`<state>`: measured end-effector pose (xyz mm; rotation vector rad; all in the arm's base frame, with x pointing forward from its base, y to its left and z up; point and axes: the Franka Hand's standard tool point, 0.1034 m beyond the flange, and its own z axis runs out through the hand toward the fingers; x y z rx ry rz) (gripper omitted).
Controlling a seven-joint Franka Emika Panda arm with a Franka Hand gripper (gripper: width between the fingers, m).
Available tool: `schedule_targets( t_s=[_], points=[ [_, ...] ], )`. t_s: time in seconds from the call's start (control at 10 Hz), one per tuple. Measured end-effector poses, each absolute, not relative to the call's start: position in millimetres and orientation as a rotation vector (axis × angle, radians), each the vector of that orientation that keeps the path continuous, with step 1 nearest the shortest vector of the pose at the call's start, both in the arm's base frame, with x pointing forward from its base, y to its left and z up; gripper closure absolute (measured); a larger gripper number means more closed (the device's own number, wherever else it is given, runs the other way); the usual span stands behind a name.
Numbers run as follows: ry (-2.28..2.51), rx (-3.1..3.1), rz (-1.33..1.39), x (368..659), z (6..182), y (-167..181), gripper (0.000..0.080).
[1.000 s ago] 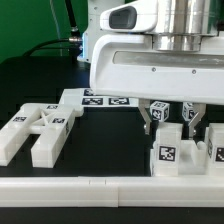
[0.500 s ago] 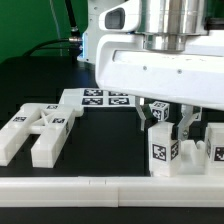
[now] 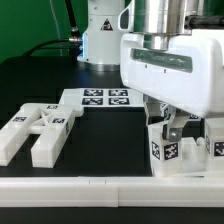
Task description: Assemble chair
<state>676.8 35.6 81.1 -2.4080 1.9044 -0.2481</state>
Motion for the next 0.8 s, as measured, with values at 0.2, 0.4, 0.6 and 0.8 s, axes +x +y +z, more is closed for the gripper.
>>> schedule_targets(
  t_s=[0.2, 0.4, 0.6, 0.8],
  points=[
    [1.893, -2.418, -0.251, 676.9, 80.9, 35.3, 0.0509],
    [1.796, -2.503, -0.254, 676.1, 80.3, 34.8, 0.0202],
    [1.562, -2.676, -0.262, 676.1, 80.2, 33.8, 0.0166],
    [1.291, -2.838, -0.271, 676.3, 80.3, 33.3, 0.0153]
  ],
)
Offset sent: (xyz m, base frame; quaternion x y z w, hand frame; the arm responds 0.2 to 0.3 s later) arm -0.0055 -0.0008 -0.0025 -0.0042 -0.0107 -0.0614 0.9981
